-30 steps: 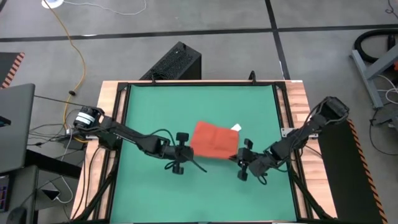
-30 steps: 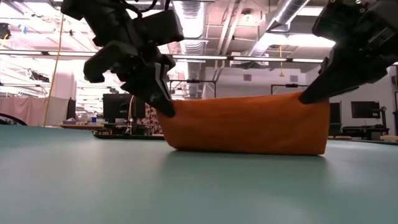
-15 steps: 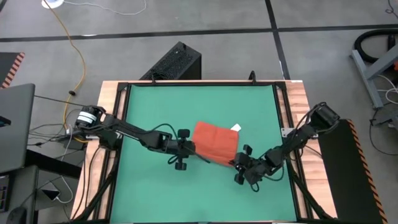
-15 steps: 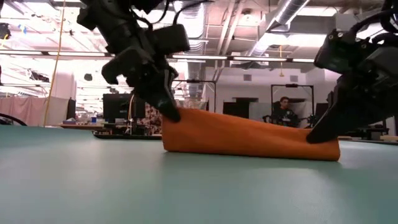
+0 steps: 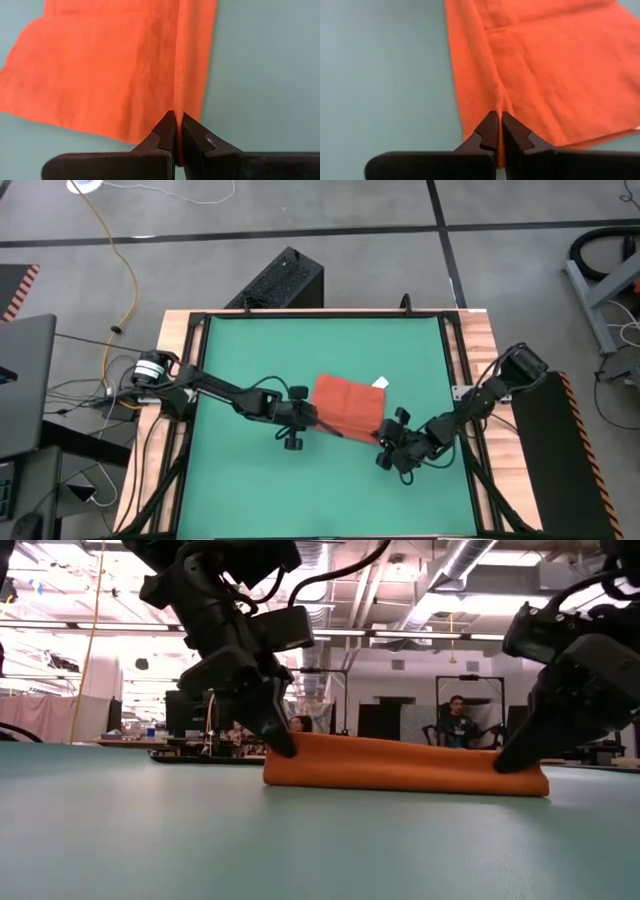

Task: Roll towel
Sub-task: Fold the orange towel

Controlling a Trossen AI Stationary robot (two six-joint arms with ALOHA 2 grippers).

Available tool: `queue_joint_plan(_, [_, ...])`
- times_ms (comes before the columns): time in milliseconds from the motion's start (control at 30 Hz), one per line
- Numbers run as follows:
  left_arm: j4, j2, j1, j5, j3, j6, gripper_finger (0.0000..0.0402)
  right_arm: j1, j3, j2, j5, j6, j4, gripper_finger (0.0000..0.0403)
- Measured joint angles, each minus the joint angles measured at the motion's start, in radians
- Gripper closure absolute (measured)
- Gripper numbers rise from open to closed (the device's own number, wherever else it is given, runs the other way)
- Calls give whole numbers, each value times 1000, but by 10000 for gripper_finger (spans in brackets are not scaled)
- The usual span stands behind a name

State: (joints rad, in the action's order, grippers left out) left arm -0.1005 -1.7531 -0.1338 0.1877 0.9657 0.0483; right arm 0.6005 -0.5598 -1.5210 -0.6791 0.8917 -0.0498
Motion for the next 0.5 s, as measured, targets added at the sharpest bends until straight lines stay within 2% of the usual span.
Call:
queue_joint_plan(333, [101,-117,25,-12,1,22,401,-20,1,1,19,18,-32,374])
queue_joint_plan(500, [98,-130,29,59,1,11,401,-18,1,-5,26,55,-60,374])
